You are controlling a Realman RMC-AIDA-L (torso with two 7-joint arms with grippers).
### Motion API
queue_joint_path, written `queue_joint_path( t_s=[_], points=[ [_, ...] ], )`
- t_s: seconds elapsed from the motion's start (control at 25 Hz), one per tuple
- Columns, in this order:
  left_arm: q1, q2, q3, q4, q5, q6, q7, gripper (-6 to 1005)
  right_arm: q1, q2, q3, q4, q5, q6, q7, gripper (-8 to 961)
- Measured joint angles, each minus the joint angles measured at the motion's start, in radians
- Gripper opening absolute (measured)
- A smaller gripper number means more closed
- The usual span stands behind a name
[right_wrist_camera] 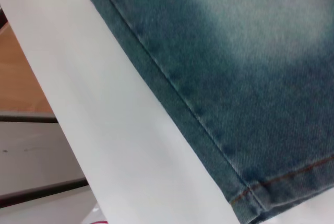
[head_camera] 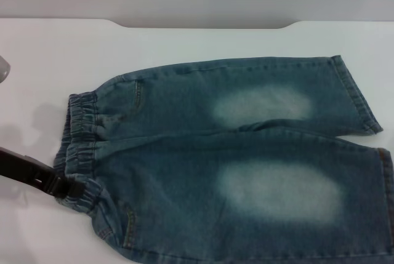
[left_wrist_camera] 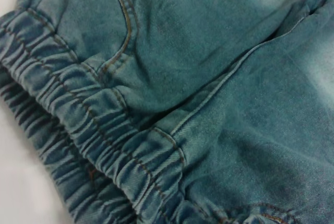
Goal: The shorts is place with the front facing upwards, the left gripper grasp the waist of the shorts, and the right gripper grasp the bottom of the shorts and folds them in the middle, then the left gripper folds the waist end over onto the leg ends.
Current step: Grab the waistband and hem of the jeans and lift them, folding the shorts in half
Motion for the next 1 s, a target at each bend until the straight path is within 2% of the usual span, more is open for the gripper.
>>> queue_joint_path(
  t_s=[0.64, 1.0],
  points=[
    [-0.003, -0.002, 0.0, -0.011, 0.0, 0.0, -0.001, 44, 0.011, 0.011, -0.014, 0.045, -0.04, 0.036, -0.009, 314],
    [-0.003, -0.001, 0.0, -0.011, 0.0, 0.002, -0.001, 45, 0.011, 0.038, -0.012, 0.046, -0.042, 0.054, -0.001, 313]
  ],
)
